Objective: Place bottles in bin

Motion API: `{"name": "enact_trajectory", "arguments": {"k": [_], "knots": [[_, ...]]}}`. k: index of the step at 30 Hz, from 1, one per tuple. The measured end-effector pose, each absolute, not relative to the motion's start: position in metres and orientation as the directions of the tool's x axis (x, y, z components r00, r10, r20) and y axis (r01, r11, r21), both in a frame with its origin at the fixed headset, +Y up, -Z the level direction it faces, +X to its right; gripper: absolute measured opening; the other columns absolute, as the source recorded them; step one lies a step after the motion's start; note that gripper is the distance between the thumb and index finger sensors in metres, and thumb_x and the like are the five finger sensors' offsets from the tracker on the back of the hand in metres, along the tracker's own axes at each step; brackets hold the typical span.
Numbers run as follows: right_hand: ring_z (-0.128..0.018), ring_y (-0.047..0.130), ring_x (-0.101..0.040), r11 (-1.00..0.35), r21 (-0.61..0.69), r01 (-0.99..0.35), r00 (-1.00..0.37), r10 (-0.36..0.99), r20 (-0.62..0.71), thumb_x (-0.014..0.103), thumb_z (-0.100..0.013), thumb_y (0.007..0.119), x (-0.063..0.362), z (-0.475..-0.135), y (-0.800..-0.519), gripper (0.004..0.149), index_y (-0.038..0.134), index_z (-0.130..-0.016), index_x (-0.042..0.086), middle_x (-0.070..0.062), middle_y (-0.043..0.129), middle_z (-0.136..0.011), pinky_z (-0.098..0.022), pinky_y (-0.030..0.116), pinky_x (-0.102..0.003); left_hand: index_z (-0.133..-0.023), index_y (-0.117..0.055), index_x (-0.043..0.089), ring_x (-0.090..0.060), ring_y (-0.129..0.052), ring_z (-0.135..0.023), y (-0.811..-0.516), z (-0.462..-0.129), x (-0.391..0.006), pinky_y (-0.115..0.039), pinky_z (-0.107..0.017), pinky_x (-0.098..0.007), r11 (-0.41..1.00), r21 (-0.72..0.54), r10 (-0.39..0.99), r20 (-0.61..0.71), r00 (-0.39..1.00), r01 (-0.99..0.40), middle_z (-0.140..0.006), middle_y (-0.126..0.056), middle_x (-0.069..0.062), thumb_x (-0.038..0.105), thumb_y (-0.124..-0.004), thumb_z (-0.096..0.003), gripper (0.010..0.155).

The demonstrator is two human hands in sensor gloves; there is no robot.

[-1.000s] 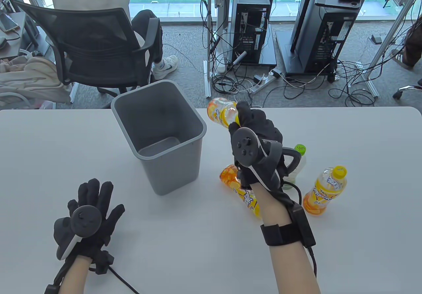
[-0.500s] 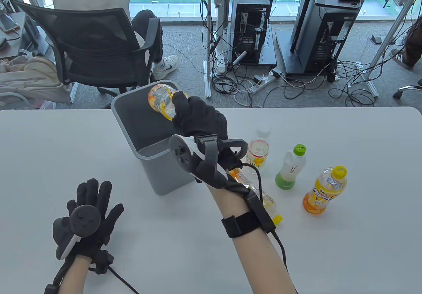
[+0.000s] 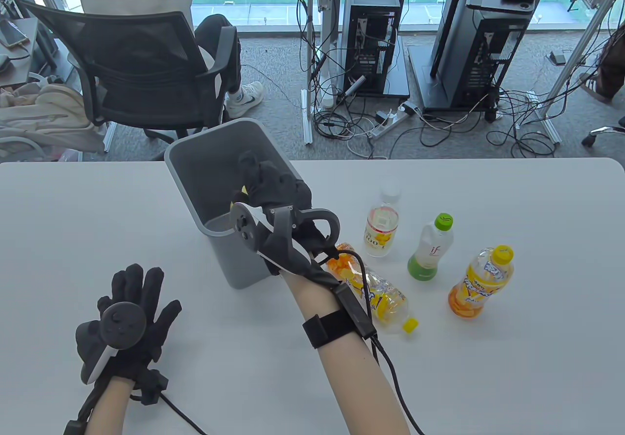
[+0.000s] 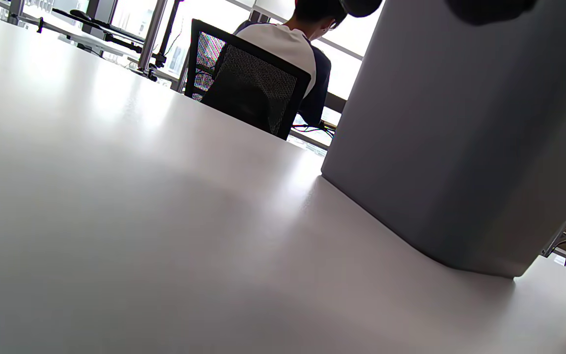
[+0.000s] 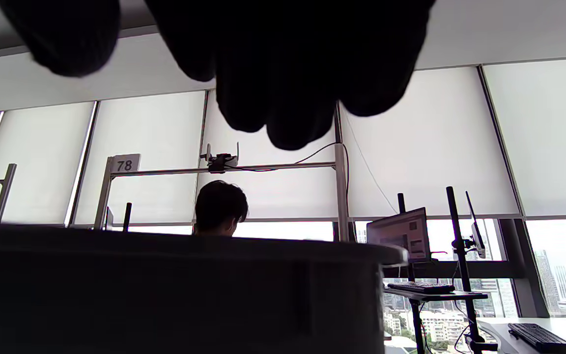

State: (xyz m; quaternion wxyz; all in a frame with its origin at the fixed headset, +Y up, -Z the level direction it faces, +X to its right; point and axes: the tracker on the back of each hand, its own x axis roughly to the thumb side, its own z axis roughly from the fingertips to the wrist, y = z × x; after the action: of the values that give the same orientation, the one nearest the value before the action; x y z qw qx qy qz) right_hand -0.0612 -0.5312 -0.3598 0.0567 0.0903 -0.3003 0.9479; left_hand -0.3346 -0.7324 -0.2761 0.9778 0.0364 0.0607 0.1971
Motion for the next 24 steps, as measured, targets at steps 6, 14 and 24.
{"name": "enact_trajectory", "arguments": {"k": [6,14,24], "knots": [[-0.084,0.083,-0.027,-0.811,-0.560,-0.170,-0.980,0.078,0.183,0.059,-0.046,0.070,-0.015,-0.348,-0.539,0.068,0.055,-0.107,0.034,0.002,0.074,-0.103,-0.066,0.073,-0.045,-0.117,-0.032,0.038,-0.032,-0.014,-0.123,-0.732,-0.276,-0.335,-0.020,-0.083,-0.069,0.921,0.095,0.387,-0.110,0.916,-0.378,-0.129,-0.017,0.001,0.069,-0.058,-0.0491,0.079],[-0.091,0.076,-0.030,-0.842,-0.489,-0.228,-0.973,0.212,0.089,0.059,-0.046,0.069,0.061,-0.333,-0.583,0.069,0.052,-0.108,0.032,-0.001,0.068,-0.108,-0.069,0.069,-0.047,-0.117,-0.032,0.038,-0.032,-0.014,-0.123,-0.732,-0.276,-0.334,-0.020,-0.083,-0.069,0.926,0.091,0.376,-0.112,0.920,-0.367,-0.129,-0.016,0.001,0.069,-0.058,-0.0491,0.079],[-0.098,0.067,-0.035,-0.971,-0.200,-0.130,-0.984,0.151,-0.092,0.064,-0.043,0.070,0.128,-0.328,-0.690,0.080,0.045,-0.111,0.030,-0.005,0.060,-0.113,-0.073,0.062,-0.052,-0.117,-0.032,0.038,-0.032,-0.014,-0.123,-0.733,-0.276,-0.334,-0.020,-0.083,-0.069,0.926,0.085,0.375,-0.121,0.919,-0.367,-0.129,-0.016,0.001,0.070,-0.057,-0.0492,0.079]]}}
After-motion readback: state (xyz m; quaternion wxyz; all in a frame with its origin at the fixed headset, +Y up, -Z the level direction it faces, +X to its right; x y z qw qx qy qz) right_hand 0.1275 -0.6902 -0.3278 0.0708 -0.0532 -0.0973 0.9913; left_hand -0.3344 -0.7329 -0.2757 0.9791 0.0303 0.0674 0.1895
